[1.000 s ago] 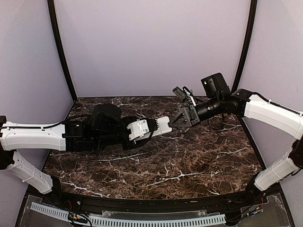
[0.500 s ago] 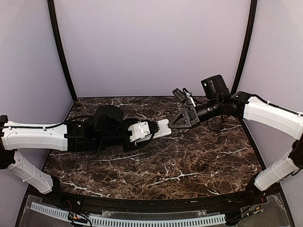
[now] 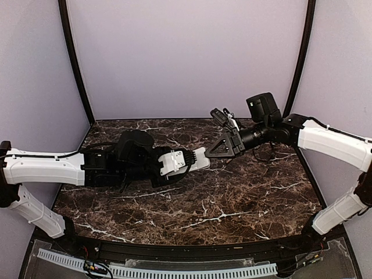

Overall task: Load the batteries into the remote control
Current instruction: Remove the battery cover from the remote control.

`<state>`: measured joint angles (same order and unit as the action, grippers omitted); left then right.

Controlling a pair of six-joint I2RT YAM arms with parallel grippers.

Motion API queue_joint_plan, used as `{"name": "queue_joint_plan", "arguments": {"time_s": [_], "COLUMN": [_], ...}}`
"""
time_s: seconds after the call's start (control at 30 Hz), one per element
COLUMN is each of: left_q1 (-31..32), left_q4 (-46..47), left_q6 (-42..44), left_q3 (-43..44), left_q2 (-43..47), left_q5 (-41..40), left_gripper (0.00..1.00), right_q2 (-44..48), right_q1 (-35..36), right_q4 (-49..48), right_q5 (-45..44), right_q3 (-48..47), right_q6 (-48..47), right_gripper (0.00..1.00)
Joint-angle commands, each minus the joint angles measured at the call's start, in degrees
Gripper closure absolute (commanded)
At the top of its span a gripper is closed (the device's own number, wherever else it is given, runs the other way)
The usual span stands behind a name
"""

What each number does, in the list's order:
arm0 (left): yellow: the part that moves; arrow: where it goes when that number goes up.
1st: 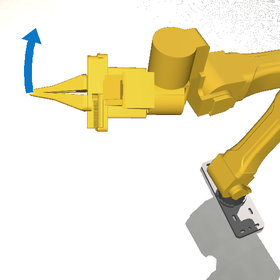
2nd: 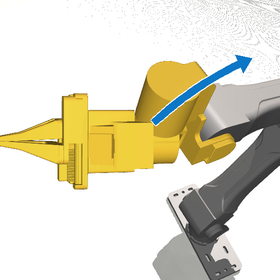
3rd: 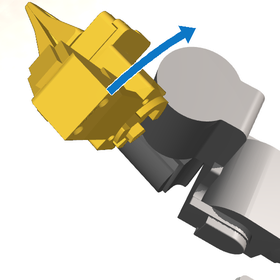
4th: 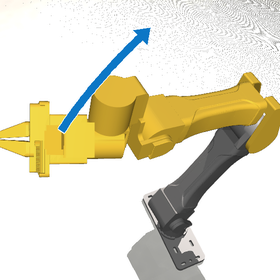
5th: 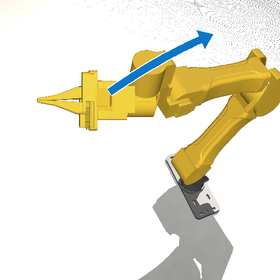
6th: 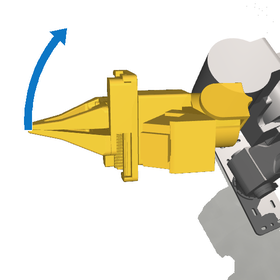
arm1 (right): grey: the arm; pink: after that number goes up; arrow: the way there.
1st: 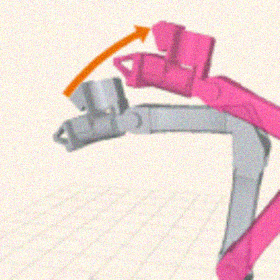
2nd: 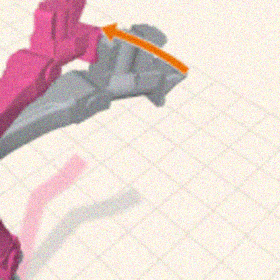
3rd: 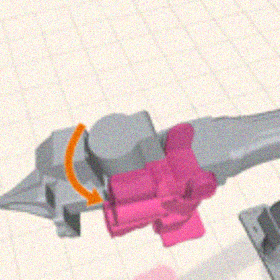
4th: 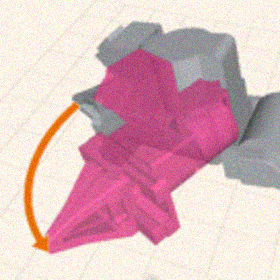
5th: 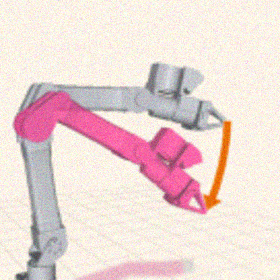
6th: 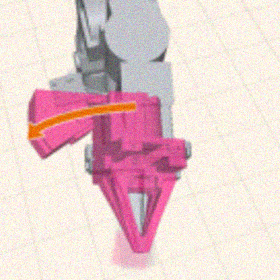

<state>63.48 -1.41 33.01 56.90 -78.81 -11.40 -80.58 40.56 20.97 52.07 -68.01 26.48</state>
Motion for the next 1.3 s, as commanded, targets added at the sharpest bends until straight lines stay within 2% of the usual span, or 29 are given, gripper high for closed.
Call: {"name": "queue_joint_plan", "arguments": {"time_s": [0.0,0.4,0.77,1.27], "left_q1": [-0.46,-0.55,-0.81,-1.56], "left_q4": [0.18,0.48,0.69,0.7], "left_q6": [-0.62,-0.89,-1.27,-1.72], "left_q3": [1.44,1.18,-0.08,-1.26], "left_q2": [0.1,-0.11,0.78,0.24], "left_q5": [0.66,0.88,0.6,0.52], "left_gripper": [1.0,1.0,1.0,1.0], "right_q2": [-1.4,-4.78,-5.79,-3.81], "right_q1": [0.73,2.16,2.16,0.9], "right_q4": [-1.89,-1.63,1.11,3.83], "right_q5": [0.16,-1.71,-4.26,-2.85], "right_q3": [0.03,-2.09,-3.25,-5.03], "right_q6": [0.17,0.63,0.59,-1.06], "right_gripper": [0.78,0.82,1.0,1.0]}}
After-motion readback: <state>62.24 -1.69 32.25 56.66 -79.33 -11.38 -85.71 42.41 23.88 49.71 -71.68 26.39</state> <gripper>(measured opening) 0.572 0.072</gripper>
